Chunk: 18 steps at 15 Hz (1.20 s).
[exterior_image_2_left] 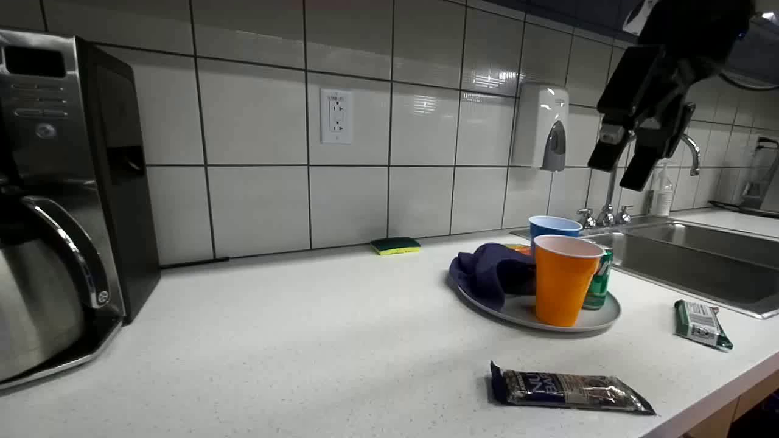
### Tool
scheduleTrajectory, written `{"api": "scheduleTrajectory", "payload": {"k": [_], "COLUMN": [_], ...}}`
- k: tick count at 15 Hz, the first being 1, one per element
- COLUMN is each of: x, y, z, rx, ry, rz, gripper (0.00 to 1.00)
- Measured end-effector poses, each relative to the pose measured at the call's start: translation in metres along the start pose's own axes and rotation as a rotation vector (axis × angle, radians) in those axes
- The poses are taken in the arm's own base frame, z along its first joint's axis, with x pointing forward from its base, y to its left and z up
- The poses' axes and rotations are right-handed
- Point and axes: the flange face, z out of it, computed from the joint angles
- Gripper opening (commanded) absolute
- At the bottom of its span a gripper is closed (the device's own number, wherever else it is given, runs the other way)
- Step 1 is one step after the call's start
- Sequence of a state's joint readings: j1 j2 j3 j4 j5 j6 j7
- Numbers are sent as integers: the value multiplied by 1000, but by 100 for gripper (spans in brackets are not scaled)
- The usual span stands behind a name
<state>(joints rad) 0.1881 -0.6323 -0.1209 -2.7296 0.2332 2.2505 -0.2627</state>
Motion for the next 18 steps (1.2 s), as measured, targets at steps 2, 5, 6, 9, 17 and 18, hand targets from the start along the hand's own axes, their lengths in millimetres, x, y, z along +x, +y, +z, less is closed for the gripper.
{"api": "scheduleTrajectory", "payload": {"k": [2, 5, 6, 9, 17, 18], "x": [0, 0, 0, 0, 1, 3], "y": [0, 0, 0, 0, 5, 7], "z": [0, 0, 0, 0, 3, 4], "rx": [0, 0, 0, 0, -9, -15], "ry": [-1, -1, -1, -1, -9, -12], "rz": [0, 0, 0, 0, 1, -3], "gripper": [100, 100, 100, 100, 100, 100]}}
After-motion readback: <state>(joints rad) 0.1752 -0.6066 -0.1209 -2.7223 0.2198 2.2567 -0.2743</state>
